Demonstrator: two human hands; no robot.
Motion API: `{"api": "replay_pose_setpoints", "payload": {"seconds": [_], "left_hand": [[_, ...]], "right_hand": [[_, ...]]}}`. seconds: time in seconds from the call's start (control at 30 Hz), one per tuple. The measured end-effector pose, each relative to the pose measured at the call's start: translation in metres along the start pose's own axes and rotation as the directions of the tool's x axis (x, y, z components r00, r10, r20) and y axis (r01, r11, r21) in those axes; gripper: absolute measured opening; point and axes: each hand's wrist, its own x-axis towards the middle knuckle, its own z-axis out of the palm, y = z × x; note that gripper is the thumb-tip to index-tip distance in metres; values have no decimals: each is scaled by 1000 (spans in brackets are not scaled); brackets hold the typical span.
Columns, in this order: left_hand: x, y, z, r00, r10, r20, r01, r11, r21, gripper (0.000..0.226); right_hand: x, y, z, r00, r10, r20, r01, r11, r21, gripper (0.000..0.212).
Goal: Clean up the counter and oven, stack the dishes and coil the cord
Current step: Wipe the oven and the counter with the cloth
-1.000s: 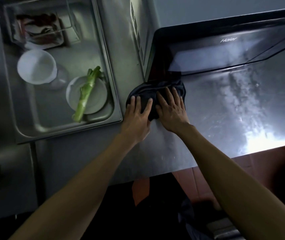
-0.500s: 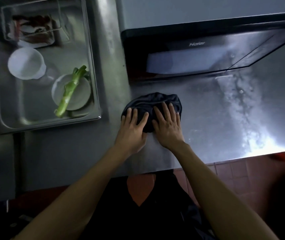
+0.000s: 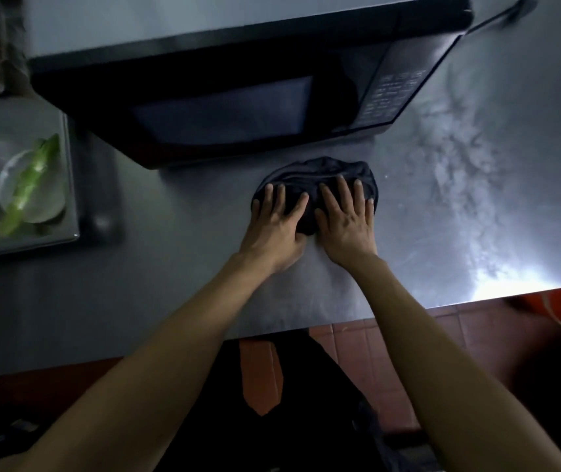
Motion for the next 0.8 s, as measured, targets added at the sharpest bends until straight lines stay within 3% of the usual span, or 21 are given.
{"api": "replay_pose_setpoints", "payload": {"seconds": [0.43, 0.8], "left_hand": [[91, 64, -14, 997, 62, -34, -59, 994, 88, 76], [52, 10, -5, 987, 76, -145, -74, 997, 17, 71]], "right_hand": [[66, 65, -45, 992, 112, -57, -113, 994, -5, 55], [52, 20, -25, 999, 15, -32, -16, 1000, -20, 56]]}}
